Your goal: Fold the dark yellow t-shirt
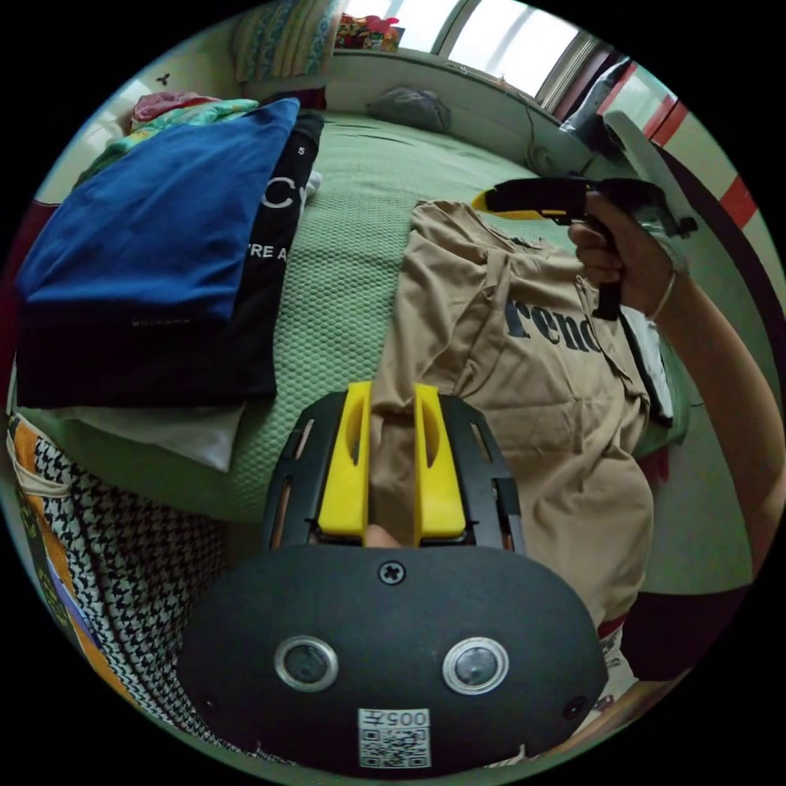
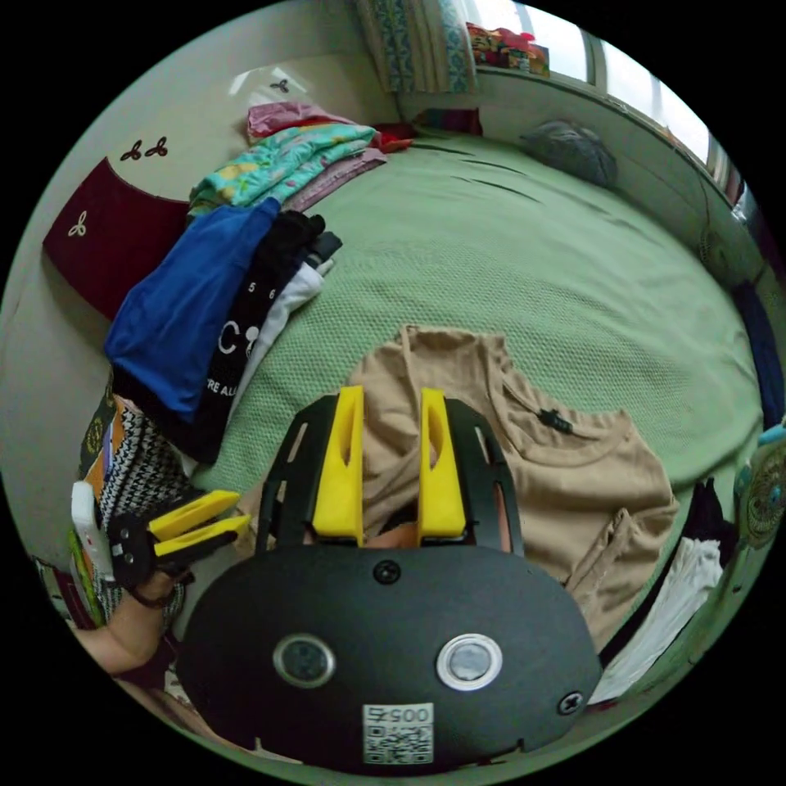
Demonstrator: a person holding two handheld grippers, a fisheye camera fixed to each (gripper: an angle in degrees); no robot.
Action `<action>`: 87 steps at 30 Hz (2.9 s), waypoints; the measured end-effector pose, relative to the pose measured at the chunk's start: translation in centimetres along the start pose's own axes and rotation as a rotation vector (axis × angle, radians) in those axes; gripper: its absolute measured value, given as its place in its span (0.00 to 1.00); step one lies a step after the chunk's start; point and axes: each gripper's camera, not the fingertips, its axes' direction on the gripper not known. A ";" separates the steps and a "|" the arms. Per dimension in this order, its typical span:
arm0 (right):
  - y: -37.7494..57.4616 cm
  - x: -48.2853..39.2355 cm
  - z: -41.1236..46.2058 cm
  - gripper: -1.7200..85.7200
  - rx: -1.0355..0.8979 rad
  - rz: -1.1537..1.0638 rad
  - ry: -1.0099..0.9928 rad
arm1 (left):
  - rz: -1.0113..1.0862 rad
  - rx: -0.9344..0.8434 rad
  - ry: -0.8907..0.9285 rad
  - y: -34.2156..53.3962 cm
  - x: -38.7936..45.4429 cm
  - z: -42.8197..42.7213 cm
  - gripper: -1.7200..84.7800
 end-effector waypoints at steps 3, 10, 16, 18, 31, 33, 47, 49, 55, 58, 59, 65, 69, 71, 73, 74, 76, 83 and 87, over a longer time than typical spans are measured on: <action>-1.7 -0.3 2.3 0.10 -0.031 0.000 0.058 | 0.008 -0.028 -0.010 -0.3 -0.1 0.9 0.12; -3.5 -2.1 3.0 0.01 0.052 -0.049 0.043 | 0.031 0.011 0.025 0.0 -0.8 0.3 0.06; -5.5 -3.1 4.2 0.02 0.005 -0.059 0.150 | -0.020 0.051 0.050 -0.3 -1.5 -0.2 0.05; -5.2 -2.9 4.5 0.03 -0.016 -0.053 0.140 | -0.017 0.042 0.037 -0.3 -1.4 0.1 0.06; 9.4 3.4 -7.4 0.11 0.044 -0.023 0.112 | -0.010 0.062 -0.007 2.0 0.1 -2.7 0.07; 13.3 4.7 -9.2 0.11 0.039 -0.008 0.142 | -0.002 0.058 -0.018 2.5 0.7 -2.9 0.08; 42.5 14.3 -17.9 0.14 -0.039 0.370 0.292 | -0.063 -0.004 -0.082 3.6 3.2 -1.9 0.13; 44.5 14.9 -18.4 0.14 -0.034 0.427 0.293 | -0.090 -0.021 -0.079 3.2 3.3 -1.3 0.15; 48.2 15.1 -18.4 0.14 -0.029 0.507 0.292 | -0.072 -0.056 -0.097 2.7 4.1 0.1 0.16; 48.9 14.8 -18.4 0.14 -0.039 0.513 0.347 | -0.071 -0.041 -0.099 2.8 4.3 0.1 0.16; 49.1 14.6 -18.6 0.13 -0.048 0.509 0.372 | -0.073 -0.040 -0.096 2.8 4.4 0.1 0.16; 51.0 13.6 -19.4 0.10 -0.046 0.481 0.413 | -0.054 -0.082 -0.145 2.1 5.5 0.3 0.16; 52.4 13.9 -20.5 0.08 -0.036 0.507 0.391 | -0.069 -0.093 -0.180 1.9 6.4 0.2 0.15; 53.2 13.9 -21.0 0.04 -0.050 0.474 0.390 | -0.061 -0.092 -0.192 1.9 6.7 0.0 0.13; 53.7 14.3 -21.7 0.01 -0.059 0.468 0.331 | -0.047 -0.096 -0.139 1.9 7.0 -0.3 0.07; 54.1 14.7 -22.4 0.01 -0.057 0.472 0.269 | -0.033 -0.097 -0.099 1.8 7.0 -0.4 0.06; 54.4 15.4 -23.8 0.00 -0.034 0.470 0.189 | -0.005 -0.073 -0.047 1.5 7.2 -1.3 0.04; 52.8 18.3 -29.9 0.00 0.076 0.446 0.259 | -0.012 0.083 -0.053 -2.3 6.4 -5.9 0.03; 49.6 19.6 -31.3 0.00 0.107 0.428 0.361 | 0.041 0.132 -0.119 -6.5 7.1 -7.2 0.03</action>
